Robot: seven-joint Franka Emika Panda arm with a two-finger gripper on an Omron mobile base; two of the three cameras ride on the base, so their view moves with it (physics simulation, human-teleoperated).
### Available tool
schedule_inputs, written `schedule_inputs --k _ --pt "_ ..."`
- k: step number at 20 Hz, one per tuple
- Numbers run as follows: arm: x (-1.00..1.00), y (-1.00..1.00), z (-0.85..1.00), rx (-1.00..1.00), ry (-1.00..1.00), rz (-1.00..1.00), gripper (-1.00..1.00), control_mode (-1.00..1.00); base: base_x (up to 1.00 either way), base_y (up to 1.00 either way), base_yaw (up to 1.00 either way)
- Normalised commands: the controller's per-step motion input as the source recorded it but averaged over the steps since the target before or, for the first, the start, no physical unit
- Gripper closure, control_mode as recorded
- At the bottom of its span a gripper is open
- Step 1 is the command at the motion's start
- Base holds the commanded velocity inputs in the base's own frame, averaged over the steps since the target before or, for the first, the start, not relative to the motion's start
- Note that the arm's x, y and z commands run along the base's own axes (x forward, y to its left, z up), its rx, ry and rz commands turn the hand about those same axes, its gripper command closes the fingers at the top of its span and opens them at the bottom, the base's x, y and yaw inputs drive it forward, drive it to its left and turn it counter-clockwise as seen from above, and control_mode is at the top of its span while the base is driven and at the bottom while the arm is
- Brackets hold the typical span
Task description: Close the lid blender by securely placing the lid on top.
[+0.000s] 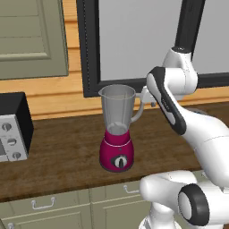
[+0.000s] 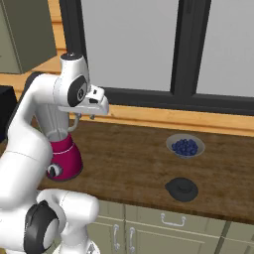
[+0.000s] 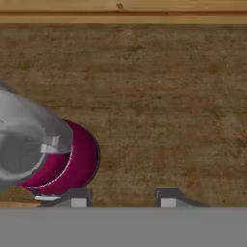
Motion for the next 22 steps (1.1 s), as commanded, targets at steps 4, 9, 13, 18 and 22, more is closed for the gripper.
schedule_inputs --k 4,9,13,18,22 --pt "-0.29 -0.04 0.00 0.01 -0.15 0.00 -1.00 -1.00 0.00 0.00 0.00" --pt "-0.34 -0.88 -0.15 0.15 -0.10 -0.17 -1.00 -1.00 0.00 0.00 0.00" --pt "-0.39 -1.00 -0.49 0.19 0.00 -0.31 -1.00 -1.00 0.00 0.00 0.00" --pt "-0.15 -0.98 -0.60 0.10 0.00 -0.19 -1.00 -1.00 0.00 0.00 0.00" --pt "0.04 -0.97 -0.81 0.11 0.10 -0.09 -1.00 -1.00 0.00 0.00 0.00"
